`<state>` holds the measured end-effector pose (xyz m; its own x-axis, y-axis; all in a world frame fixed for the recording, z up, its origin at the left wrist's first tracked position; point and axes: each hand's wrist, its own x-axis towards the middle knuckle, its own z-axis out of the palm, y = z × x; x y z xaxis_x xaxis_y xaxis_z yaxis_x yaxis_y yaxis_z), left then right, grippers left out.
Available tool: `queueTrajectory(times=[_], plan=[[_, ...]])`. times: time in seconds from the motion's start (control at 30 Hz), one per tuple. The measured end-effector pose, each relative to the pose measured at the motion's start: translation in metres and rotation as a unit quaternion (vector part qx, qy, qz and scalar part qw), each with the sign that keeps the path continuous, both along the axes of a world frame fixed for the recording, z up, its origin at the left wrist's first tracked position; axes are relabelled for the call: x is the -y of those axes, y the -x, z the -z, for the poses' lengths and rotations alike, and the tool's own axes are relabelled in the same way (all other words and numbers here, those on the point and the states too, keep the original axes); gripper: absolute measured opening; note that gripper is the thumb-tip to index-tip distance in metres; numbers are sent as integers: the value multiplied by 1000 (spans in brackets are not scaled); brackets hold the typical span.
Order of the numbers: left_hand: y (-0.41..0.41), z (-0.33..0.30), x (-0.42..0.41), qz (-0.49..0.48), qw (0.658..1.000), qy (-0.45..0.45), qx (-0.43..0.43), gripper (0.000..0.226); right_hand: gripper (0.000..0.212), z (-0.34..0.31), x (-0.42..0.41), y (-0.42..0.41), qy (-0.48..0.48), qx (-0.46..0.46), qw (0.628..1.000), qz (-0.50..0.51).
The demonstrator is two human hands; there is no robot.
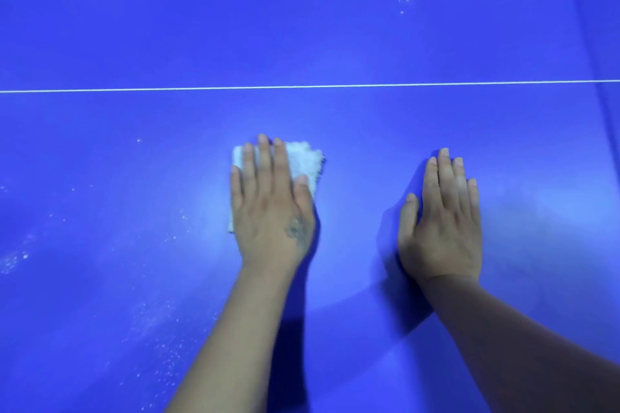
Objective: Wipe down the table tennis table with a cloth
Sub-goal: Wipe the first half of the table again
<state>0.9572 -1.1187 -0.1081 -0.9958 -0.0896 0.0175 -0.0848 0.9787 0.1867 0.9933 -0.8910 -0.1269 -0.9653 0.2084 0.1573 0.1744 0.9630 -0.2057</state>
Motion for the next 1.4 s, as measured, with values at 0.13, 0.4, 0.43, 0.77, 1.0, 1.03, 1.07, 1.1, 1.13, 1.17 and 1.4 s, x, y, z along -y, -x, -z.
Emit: queueTrajectory(times=[0.13, 0.4, 0.43, 0.77, 1.0, 1.03, 1.07, 1.1, 1.13, 1.17, 1.4], plan=[[61, 0, 17, -57, 998, -8, -1, 70, 66, 0, 0, 1, 1, 1, 1000, 1], [87, 3, -68, 66, 997, -18, -20, 68, 66, -2, 0, 2, 1, -1, 1000, -2], [70, 4, -74, 89, 995, -25, -33, 67, 67, -1, -1, 1, 2, 0, 1000, -2], [-54, -7, 22, 47, 999, 0, 19, 65, 66, -2, 1, 1, -5, 1, 1000, 2], [42, -1, 39, -83, 996, -19, 16, 72, 67, -2, 1, 2, -3, 3, 1000, 4], [53, 0, 26, -84, 996, -24, 16, 73, 66, -2, 1, 2, -4, 2, 1000, 2], [59, 0, 11, -73, 997, -27, 13, 73, 66, -2, 1, 3, -6, 2, 1000, 1], [59, 0, -4, -53, 998, -25, 5, 72, 67, -2, 2, 3, -5, 1, 1000, 0], [54, 0, -19, -27, 999, -22, -7, 71, 67, -2, 2, 3, -3, -1, 1000, 0], [44, 1, -33, 2, 1000, -18, -20, 70, 67, -2, 2, 2, 1, -3, 1000, -1], [-104, -1, -47, 107, 994, -20, 3, 63, 66, -3, 2, 1, -5, -2, 1000, -11]])
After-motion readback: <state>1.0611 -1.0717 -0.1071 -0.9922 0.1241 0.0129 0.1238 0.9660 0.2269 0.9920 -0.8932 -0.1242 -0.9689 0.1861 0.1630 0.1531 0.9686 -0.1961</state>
